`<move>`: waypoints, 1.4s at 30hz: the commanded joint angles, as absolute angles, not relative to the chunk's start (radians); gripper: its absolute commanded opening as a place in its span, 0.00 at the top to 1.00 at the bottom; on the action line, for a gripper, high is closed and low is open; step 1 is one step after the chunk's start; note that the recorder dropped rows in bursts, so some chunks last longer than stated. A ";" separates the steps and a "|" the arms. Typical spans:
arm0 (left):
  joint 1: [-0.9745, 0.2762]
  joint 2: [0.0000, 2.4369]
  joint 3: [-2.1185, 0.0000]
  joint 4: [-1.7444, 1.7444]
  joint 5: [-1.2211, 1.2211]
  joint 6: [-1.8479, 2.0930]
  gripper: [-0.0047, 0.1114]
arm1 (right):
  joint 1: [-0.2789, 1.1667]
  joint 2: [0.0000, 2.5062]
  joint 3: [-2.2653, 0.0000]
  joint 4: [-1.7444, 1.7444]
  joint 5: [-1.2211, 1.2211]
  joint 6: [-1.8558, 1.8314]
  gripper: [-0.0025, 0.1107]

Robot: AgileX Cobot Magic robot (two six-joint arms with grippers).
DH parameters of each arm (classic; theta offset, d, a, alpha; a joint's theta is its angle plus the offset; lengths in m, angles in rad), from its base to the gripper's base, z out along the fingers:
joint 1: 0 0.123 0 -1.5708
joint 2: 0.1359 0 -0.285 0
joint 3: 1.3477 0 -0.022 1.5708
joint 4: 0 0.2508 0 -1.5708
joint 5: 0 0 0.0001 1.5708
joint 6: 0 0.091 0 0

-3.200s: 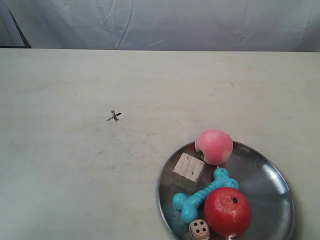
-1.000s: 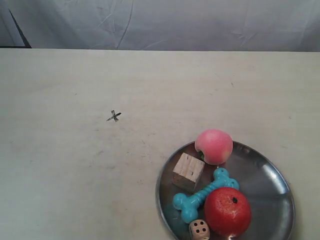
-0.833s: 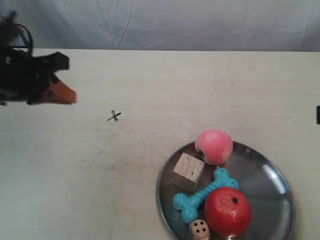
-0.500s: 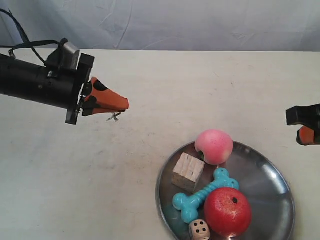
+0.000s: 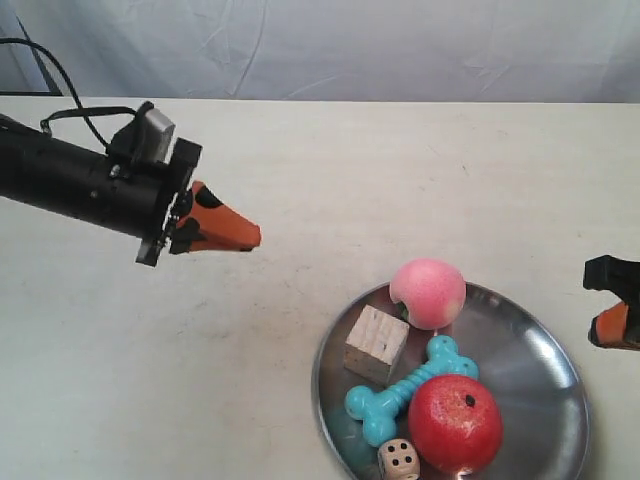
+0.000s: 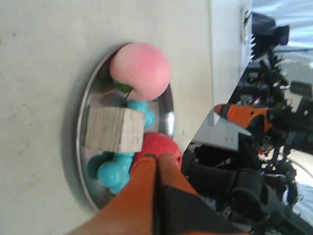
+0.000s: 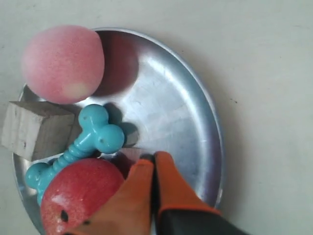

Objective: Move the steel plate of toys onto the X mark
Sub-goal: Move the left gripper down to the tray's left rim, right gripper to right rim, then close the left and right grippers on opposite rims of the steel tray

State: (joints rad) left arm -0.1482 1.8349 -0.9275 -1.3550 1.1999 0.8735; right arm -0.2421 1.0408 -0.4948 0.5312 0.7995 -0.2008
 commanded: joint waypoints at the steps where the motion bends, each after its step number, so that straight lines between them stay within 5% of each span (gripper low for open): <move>1: -0.252 1.832 -0.933 -1.221 1.139 0.789 0.96 | -0.259 1.082 -0.492 0.503 0.786 -0.199 0.98; 10: -0.446 1.832 -0.933 -1.045 0.918 0.679 0.96 | -0.259 1.112 -0.492 0.447 0.784 -0.157 0.95; 14: -0.451 1.832 -0.933 -1.077 0.903 0.697 0.92 | -0.259 1.112 -0.488 0.445 0.779 -0.157 0.78; 20: -0.451 1.832 -0.933 -1.111 0.866 0.714 0.72 | -0.259 1.112 -0.478 0.476 0.775 -0.157 0.52; 24: -0.460 1.834 -0.933 -1.154 0.817 0.714 0.61 | -0.259 1.112 -0.474 0.480 0.769 -0.157 0.53; 42: -0.571 1.966 -0.933 -1.134 0.665 0.541 0.61 | -0.259 1.112 -0.474 0.487 0.756 -0.157 0.53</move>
